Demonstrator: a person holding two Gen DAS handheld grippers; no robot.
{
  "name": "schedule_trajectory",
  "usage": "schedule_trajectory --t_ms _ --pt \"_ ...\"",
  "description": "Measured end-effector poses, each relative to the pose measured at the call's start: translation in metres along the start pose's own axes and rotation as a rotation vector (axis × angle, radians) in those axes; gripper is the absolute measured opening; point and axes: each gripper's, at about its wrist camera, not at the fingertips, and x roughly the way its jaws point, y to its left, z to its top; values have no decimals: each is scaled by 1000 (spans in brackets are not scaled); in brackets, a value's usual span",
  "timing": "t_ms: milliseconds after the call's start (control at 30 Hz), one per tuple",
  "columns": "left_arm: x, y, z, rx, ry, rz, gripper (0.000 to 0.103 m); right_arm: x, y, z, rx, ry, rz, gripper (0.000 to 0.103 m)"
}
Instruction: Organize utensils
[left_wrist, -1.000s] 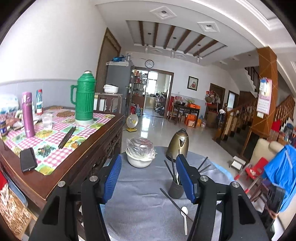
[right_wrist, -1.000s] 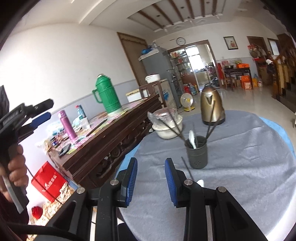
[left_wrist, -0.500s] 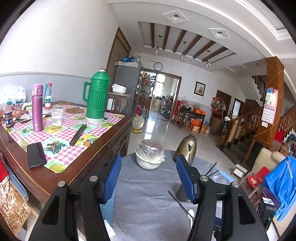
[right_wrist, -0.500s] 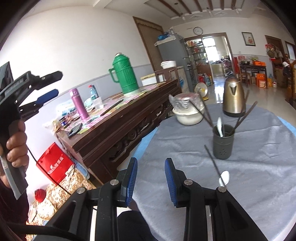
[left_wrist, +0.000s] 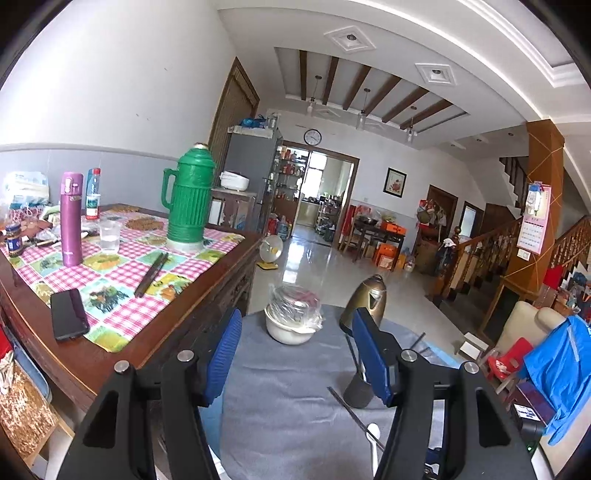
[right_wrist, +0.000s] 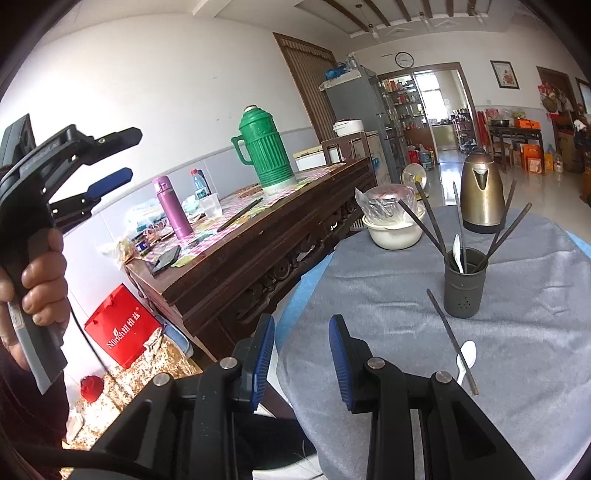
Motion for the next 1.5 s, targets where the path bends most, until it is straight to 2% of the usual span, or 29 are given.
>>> schedule_trajectory --t_ms 233,567,1067,1367,1500 --pt "12 -12 -6 2 30 -13 63 -4 -4 -4 -4 -3 8 34" --pt "21 -24 -11 34 41 -11 63 2 -19 0 54 3 21 34" --pt "5 -10 -9 -6 -1 -16 63 5 -21 -3 62 33 0 34" --pt "0 9 -9 -54 -14 6 63 15 -10 -7 26 67 -12 34" --pt "-1 12 -9 -43 -18 17 63 16 -10 -6 30 66 -10 34"
